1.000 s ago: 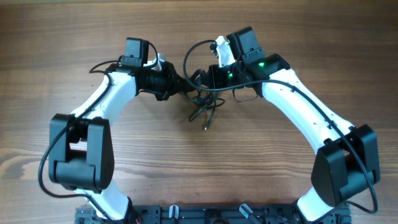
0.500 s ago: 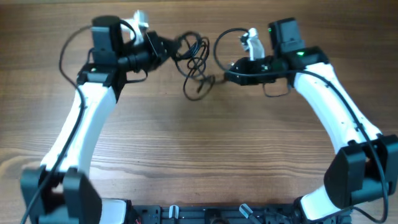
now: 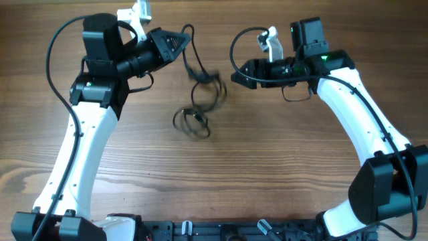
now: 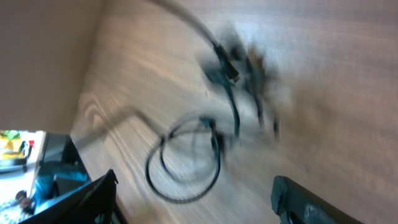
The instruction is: Untangle cables
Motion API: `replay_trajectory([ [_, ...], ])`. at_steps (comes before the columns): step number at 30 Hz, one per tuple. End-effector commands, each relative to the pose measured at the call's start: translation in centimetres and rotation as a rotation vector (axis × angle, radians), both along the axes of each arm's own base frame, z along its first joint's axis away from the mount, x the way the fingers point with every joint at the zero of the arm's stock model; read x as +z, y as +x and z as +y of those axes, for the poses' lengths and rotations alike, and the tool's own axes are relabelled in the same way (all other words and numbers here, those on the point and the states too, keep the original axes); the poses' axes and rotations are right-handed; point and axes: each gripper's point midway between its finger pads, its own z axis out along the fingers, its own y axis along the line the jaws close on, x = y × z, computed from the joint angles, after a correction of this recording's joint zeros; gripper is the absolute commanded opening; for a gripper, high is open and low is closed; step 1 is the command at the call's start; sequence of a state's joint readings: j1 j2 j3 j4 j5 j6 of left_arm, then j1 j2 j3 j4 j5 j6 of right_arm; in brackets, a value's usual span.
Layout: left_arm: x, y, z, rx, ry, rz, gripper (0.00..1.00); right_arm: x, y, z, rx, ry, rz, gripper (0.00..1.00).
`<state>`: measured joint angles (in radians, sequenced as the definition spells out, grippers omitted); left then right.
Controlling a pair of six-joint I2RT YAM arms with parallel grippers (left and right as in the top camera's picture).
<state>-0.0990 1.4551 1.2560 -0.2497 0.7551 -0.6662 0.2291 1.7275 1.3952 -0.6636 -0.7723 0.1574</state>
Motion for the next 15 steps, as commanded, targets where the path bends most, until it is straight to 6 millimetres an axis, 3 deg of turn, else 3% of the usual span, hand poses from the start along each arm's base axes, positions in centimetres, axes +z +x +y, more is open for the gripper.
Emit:
replay_trajectory([
  [1, 0.5, -1.4, -0.9, -0.09, 0.046, -0.062, 0.04, 2.2, 0.3, 1.0, 0.012, 0.093, -0.034, 0.82],
  [6, 0.4, -2.9, -1.8, -0.18, 0.013, -0.033, 0.04, 2.9, 0.6, 2.1, 0.028, 0.114, -0.077, 0.78],
  [15, -0.8, -3.2, -1.5, -0.161, 0.028, 0.028, 0.04, 1.3, -1.2, 3.7, 0.052, 0.055, -0.025, 0.75],
])
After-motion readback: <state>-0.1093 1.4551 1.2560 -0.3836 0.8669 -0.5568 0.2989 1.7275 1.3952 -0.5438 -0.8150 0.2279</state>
